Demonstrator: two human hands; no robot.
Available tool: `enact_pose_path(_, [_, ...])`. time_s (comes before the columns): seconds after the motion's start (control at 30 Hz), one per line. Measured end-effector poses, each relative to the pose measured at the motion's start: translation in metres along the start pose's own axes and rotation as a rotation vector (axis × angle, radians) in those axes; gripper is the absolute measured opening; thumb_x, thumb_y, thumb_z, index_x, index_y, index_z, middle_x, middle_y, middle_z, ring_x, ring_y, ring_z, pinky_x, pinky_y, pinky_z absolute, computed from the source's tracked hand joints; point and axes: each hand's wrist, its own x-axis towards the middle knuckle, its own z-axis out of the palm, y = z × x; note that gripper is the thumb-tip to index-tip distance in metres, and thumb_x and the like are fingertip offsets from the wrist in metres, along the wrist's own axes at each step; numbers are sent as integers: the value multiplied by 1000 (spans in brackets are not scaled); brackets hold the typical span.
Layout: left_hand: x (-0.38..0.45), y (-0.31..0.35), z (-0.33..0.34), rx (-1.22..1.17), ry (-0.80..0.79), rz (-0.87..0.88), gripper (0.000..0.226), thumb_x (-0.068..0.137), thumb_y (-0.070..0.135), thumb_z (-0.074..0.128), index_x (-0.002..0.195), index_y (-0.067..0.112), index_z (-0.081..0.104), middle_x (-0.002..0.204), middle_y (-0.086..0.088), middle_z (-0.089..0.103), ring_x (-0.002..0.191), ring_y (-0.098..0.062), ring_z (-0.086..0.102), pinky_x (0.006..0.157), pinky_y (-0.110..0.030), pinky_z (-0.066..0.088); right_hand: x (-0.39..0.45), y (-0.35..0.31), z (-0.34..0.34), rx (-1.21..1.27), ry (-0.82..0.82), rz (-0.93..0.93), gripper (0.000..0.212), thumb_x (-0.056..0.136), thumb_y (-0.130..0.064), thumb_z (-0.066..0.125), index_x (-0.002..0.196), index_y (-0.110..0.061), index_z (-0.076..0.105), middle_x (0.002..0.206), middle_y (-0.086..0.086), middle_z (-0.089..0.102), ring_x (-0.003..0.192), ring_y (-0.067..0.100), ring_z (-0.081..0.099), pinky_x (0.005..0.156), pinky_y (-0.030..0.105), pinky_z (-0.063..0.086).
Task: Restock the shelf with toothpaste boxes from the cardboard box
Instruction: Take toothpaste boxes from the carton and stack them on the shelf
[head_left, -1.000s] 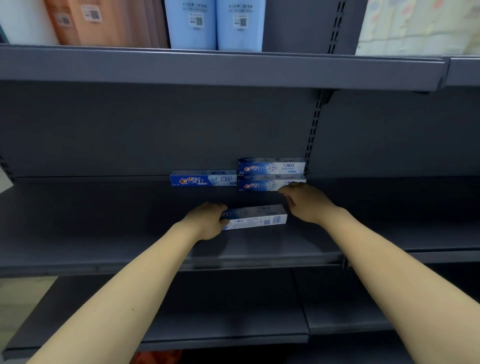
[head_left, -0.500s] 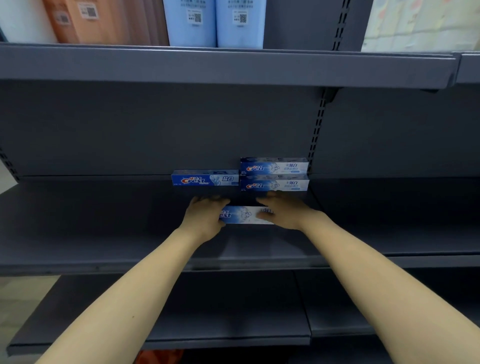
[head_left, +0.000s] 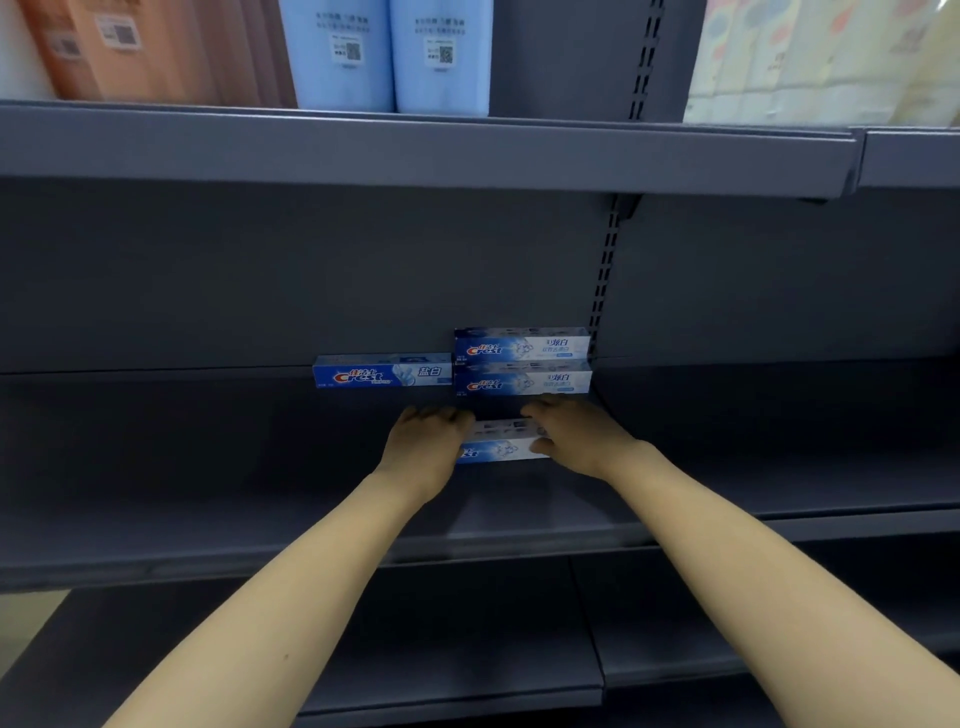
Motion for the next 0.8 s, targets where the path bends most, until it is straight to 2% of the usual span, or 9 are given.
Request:
enact_pose_path(0.1, [14,10,2,25,54,10,37,94,18,51,130,16,45,132,-3,49,121,-22,46,103,-32,30,1,11,2,-54,85,28,39,97,-21,48,135,-11,43,131,6,46,122,23,43,86,30,43])
enact_pose_path(0.2, [35,16,0,69,113,-7,40,93,17,54,132,14,47,134,-4,48,124,-21,45,105,-33,32,4,25,-3,-60,173,87,43,98,-22,46,139,-13,39,137,5,43,127,23,41,91,35,46])
enact_pose_path(0.3, [54,18,-8,161,179,-50,40,81,20,70,120,16,61,122,0,59,112,-18,55,96,-29,42,15,34,-8,-102,255,120,45,98,-21,47,141,-12,38,139,5,44,127,24,44,90,36,48])
enact_pose_path(0.37, [66,19,-6,139,145,-62,41,82,9,65,122,13,59,124,-2,57,113,-20,55,97,-30,41,25,38,-10,-114,279,139,45,98,-20,48,141,-11,38,138,6,46,125,25,46,89,36,48])
enact_pose_path(0.43, [75,18,-4,171,178,-68,43,80,5,66,122,13,60,123,-1,58,111,-19,57,95,-29,42,34,42,-9,-108,277,154,46,98,-19,48,141,-10,38,137,7,47,123,26,47,87,35,49])
enact_pose_path(0.5, [85,17,0,170,125,-38,47,82,-1,58,128,9,54,130,-4,53,118,-22,52,99,-31,38,40,46,-7,-107,267,162,46,98,-19,48,141,-10,37,137,7,46,123,26,48,87,35,49])
enact_pose_path(0.63, [97,16,7,171,88,-43,47,84,-3,52,130,7,49,134,-7,49,121,-25,47,102,-33,34,51,55,-2,-103,247,167,47,98,-18,48,143,-10,35,140,8,45,126,27,46,91,38,47])
enact_pose_path(0.73, [101,20,13,197,57,-81,44,77,2,65,121,9,59,122,-5,59,111,-23,56,96,-31,42,59,60,-1,-108,233,171,47,98,-17,47,143,-10,35,141,8,44,127,26,44,91,37,47])
enact_pose_path(0.8, [104,19,14,216,101,-81,47,49,10,85,95,13,73,96,0,70,87,-17,66,77,-26,52,64,63,0,-109,230,178,48,98,-17,47,144,-10,35,143,8,42,128,26,43,92,37,47])
